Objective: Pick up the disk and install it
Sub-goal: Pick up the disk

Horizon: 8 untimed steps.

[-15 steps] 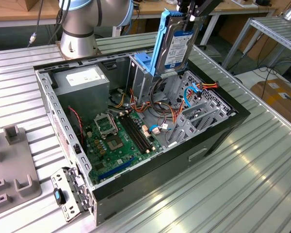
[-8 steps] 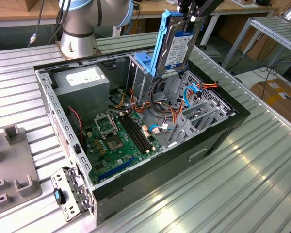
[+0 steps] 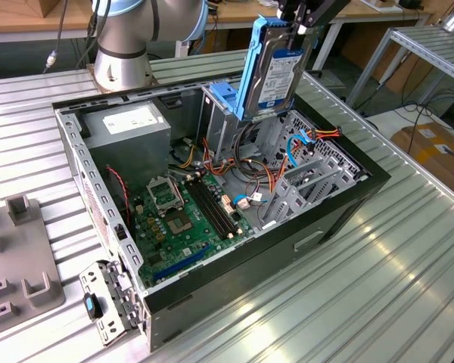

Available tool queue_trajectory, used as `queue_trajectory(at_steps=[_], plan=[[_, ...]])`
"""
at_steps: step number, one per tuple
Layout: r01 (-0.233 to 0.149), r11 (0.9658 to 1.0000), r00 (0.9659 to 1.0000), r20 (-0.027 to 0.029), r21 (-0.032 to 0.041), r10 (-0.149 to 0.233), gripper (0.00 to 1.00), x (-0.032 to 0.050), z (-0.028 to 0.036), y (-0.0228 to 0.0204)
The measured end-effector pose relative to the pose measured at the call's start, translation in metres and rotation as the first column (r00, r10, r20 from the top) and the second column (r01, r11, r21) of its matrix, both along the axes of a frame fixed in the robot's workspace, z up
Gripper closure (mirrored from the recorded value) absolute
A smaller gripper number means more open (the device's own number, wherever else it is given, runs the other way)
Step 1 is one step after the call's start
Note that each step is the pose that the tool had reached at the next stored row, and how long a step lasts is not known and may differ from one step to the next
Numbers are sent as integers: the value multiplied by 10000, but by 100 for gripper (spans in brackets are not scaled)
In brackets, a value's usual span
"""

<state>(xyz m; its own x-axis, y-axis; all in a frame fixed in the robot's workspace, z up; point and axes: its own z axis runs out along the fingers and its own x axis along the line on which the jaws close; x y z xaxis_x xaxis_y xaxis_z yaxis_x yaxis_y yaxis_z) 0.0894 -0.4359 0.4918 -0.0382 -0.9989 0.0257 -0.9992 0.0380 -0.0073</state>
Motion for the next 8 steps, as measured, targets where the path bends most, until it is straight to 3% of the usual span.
queue_trajectory(at_steps=[3, 5, 8], plan=[[0, 10000, 10000, 0, -1, 0, 65, 0, -1, -39], [0, 10000, 10000, 0, 0, 0, 65, 0, -4, -108], [0, 10000, 10000, 0, -1, 0, 65, 0, -6, -162]])
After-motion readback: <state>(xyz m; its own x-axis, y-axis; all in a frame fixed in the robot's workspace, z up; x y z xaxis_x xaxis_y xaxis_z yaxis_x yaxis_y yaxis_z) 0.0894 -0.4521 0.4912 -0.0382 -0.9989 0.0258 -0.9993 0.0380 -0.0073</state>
